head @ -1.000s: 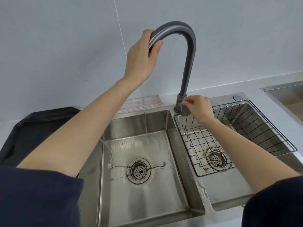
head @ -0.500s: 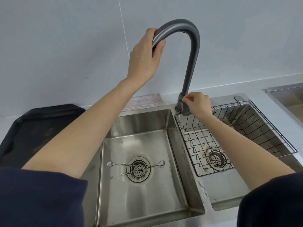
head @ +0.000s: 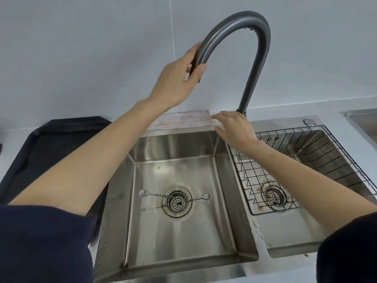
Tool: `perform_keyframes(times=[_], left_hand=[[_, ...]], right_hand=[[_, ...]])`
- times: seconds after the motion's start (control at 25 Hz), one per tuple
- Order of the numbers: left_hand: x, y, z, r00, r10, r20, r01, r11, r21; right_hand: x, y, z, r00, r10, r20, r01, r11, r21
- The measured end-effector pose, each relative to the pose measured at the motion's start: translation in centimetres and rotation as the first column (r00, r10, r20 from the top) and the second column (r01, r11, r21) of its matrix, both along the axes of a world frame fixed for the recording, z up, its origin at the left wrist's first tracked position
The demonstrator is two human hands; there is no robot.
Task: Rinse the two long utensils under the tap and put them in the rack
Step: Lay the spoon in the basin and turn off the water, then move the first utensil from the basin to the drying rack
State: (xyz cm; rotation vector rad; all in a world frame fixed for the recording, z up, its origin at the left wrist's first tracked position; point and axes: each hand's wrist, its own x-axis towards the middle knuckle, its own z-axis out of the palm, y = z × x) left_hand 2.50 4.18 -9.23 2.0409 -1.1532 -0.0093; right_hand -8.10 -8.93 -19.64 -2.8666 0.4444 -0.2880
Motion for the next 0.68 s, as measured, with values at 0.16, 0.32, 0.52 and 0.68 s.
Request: perform_keyframes(times=[0.16,0.32,0.52,0.68], left_hand=[[1.1,2.2,-4.4,0.999,0.016,-0.043,-0.009,0.987,0.158],[2.2,4.4,-10.4,0.985,0.108,-0.133,-0.054,0.933,0.357],[2.3,7.7,-17.8,0.956,0.195,-0.218,-0.042,0.83,0.555],[1.4,9.8,-22.7,0.933,0.246,-0.261,-0.022,0.764,0.645]], right_hand=[[0.5,2.8,-3.3,0.991,0.05,-0.126,-0.04,0.996,0.075],[0.2,4.2,-7.6,0.958,0.081,-0.274,-0.049,0.991,0.122],[0.4,5.2,-11.6,0.874,0.063,-0.482,0.028,0.984,0.178],[0.5,6.2,-14.1,0.817,0.113,-0.565,0.01,0.978,0.21]])
